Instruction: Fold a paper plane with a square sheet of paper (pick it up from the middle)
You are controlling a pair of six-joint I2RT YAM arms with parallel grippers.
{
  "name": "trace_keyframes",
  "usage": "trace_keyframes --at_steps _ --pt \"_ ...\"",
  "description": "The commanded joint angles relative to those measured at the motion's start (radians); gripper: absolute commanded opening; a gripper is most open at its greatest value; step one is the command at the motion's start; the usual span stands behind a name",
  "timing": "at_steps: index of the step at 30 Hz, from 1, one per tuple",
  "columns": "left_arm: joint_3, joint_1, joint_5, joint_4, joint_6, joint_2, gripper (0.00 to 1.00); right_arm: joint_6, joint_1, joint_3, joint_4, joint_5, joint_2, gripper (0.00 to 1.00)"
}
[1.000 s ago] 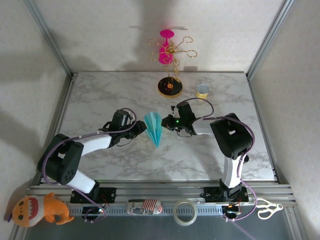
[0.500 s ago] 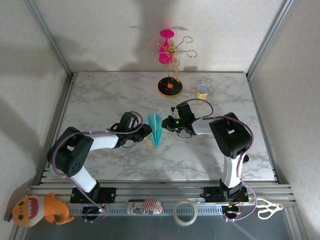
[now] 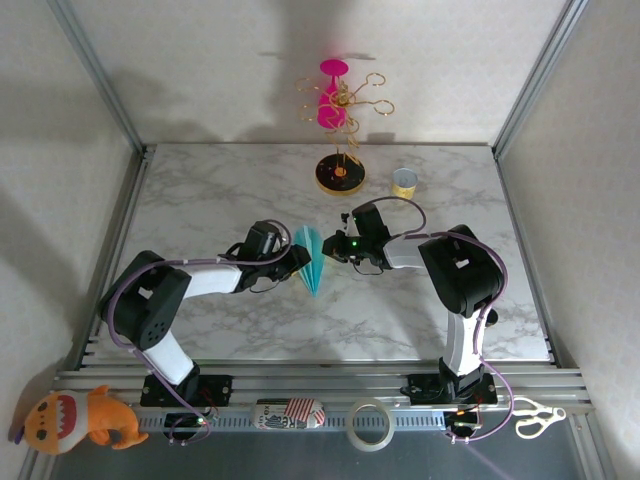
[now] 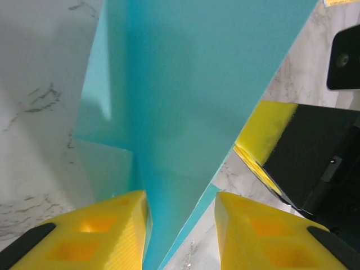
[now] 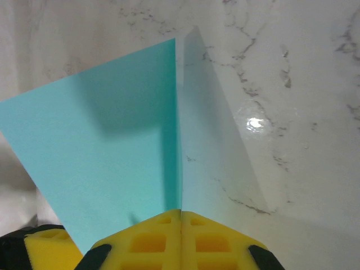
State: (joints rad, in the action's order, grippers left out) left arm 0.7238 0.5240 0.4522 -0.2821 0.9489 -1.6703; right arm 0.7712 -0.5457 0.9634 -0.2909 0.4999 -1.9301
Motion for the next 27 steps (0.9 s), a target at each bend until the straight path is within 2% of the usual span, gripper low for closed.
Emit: trace_keyframes --at_steps 1,10,22,27 --pt "0.043 0.023 -0.023 0.073 -0.087 -0.024 0.38 0.006 -0.001 0.025 0.008 0.031 0.015 0.04" --pt "0.089 0.055 -0.012 0.114 -0.167 -0.049 0.44 0.034 -0.002 0.023 -0.005 0.066 0.033 0.03" --pt "0.162 0.075 -0.107 0.239 -0.202 -0.084 0.45 0.03 -0.002 0.028 0.004 0.061 0.033 0.03" --pt "0.184 0.079 -0.161 0.282 -0.187 -0.08 0.42 0.024 -0.004 0.033 0.013 0.055 0.031 0.03"
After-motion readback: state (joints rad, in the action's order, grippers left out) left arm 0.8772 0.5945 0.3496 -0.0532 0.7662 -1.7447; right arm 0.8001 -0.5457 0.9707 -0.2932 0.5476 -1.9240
